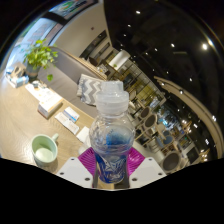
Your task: Pour water
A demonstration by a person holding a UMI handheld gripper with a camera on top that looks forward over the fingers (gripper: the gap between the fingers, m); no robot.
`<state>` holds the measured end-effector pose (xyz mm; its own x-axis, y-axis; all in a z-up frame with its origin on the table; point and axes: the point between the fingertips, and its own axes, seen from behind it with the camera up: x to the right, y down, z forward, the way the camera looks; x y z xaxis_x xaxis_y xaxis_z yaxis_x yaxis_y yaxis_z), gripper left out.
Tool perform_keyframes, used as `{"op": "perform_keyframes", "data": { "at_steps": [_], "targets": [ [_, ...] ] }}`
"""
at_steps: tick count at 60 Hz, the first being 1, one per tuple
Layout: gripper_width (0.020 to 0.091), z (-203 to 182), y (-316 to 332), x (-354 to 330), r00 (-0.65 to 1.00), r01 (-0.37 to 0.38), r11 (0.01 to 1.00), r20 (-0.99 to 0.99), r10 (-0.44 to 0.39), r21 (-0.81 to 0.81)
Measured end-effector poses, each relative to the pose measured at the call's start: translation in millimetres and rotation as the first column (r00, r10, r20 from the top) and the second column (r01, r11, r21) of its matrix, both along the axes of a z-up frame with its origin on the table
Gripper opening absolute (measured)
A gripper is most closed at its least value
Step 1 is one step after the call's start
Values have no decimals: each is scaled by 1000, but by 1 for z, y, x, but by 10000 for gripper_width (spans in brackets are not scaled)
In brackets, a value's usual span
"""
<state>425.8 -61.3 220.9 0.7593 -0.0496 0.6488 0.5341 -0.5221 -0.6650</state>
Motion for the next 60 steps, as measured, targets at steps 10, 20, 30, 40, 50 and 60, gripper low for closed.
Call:
{"op": "perform_keyframes", "data": {
  "at_steps": [10, 20, 30, 40, 50, 60],
  "targets": [
    [355, -42, 5, 0, 890, 29, 997, -455, 8, 74],
    [355, -103, 3, 11, 764, 61, 995, -645, 1, 74],
    [359, -151, -2, 8, 728, 63, 996, -685, -2, 64],
    [398, -145, -5, 18, 720, 60, 992, -693, 37, 114],
    [574, -154, -7, 14, 726, 70, 996, -687, -11, 58],
    [848, -152, -39, 18, 719, 107, 994, -688, -99, -32]
  ]
}}
